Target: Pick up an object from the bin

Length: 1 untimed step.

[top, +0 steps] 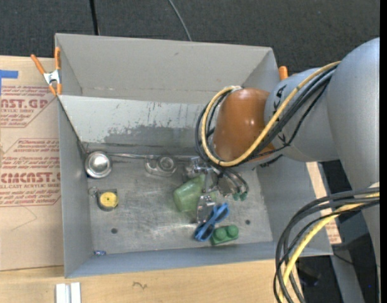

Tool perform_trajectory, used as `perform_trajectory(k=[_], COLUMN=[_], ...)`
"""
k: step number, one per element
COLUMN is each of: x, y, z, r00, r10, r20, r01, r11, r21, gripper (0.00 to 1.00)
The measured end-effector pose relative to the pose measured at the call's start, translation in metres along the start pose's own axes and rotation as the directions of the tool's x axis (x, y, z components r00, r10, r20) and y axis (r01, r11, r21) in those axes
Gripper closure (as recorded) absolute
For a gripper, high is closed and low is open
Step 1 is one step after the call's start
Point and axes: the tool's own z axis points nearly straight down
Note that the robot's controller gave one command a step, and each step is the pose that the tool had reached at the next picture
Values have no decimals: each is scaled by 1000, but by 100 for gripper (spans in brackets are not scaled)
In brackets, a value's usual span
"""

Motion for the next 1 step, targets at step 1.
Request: perform_trajectory(k=[1], x=[0], y=[0], z=[-1], r00=[1000], r10=[1], r20=[-1], r01=[-1], r11=[1000], r21=[0], gripper=[0])
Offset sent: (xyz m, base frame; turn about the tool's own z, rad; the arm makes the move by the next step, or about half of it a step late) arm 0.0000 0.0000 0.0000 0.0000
